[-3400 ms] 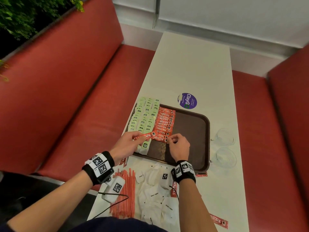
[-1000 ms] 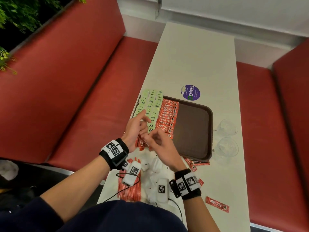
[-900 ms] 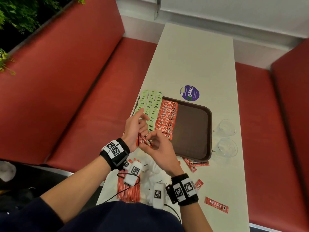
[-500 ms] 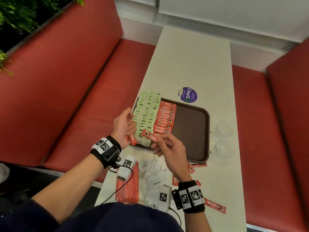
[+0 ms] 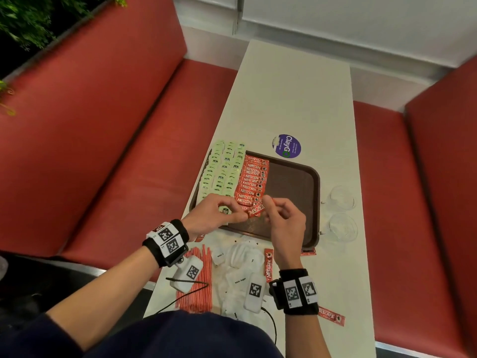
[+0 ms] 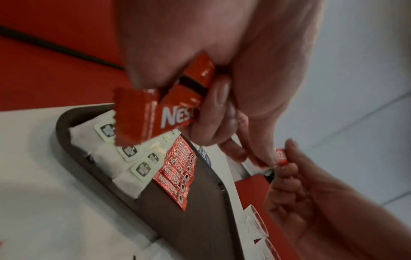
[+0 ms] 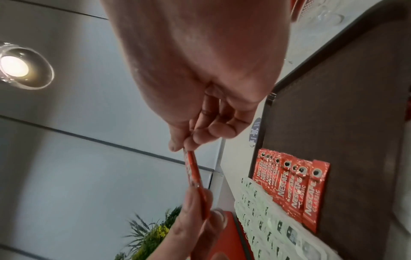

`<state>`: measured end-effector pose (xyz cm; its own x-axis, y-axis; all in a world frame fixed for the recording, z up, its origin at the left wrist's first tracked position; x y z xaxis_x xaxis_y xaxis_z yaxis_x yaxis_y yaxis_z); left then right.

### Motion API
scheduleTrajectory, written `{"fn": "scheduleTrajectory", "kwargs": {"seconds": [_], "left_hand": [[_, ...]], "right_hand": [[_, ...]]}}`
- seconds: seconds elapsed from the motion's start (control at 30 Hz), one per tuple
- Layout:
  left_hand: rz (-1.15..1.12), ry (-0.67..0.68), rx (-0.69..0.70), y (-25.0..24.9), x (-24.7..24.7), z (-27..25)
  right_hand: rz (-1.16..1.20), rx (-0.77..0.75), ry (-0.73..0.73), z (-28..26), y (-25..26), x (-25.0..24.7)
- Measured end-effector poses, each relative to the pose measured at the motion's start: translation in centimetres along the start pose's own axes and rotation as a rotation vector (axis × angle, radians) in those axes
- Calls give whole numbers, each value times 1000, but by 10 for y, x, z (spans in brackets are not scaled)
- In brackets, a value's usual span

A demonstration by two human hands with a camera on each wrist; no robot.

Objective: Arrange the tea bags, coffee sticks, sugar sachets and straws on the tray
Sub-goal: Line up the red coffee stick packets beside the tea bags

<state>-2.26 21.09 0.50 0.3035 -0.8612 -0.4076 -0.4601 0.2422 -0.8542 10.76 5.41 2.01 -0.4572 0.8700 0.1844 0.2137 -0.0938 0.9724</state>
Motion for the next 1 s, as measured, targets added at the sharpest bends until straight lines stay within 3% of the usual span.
{"fn": "scheduleTrajectory", "kwargs": {"seconds": [0.13, 0.37, 0.47, 0.7, 0.9, 1.0], "left_hand": [[122, 128, 61, -5, 16, 2], [-72, -85, 26, -2, -3, 4], [-72, -91, 8, 2, -3, 5], [-61, -89, 16, -4, 5, -1], [-16, -18, 36, 3, 0, -5], [-5, -83, -17, 18, -9, -5]], "right_hand": [[-107, -41, 119, 3, 7, 19], [-110, 135, 273, -10, -23, 25], [-40, 183, 342, -18, -31, 28], [217, 357, 351, -22, -50, 27], [66, 241, 339, -21, -47, 17], [-50, 178, 342, -16, -48, 10]]}}
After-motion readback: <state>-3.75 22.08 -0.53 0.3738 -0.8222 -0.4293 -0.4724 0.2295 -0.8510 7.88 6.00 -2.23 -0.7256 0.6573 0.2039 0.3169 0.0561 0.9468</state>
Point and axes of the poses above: each hand's wrist, its own z-axis towards the middle knuckle, its own x-axis out of the palm, y = z × x, the point moved 10 cm from there along z, towards the middle knuckle, and after that the axes turned 13 degrees about z, right-handed, at the moved point
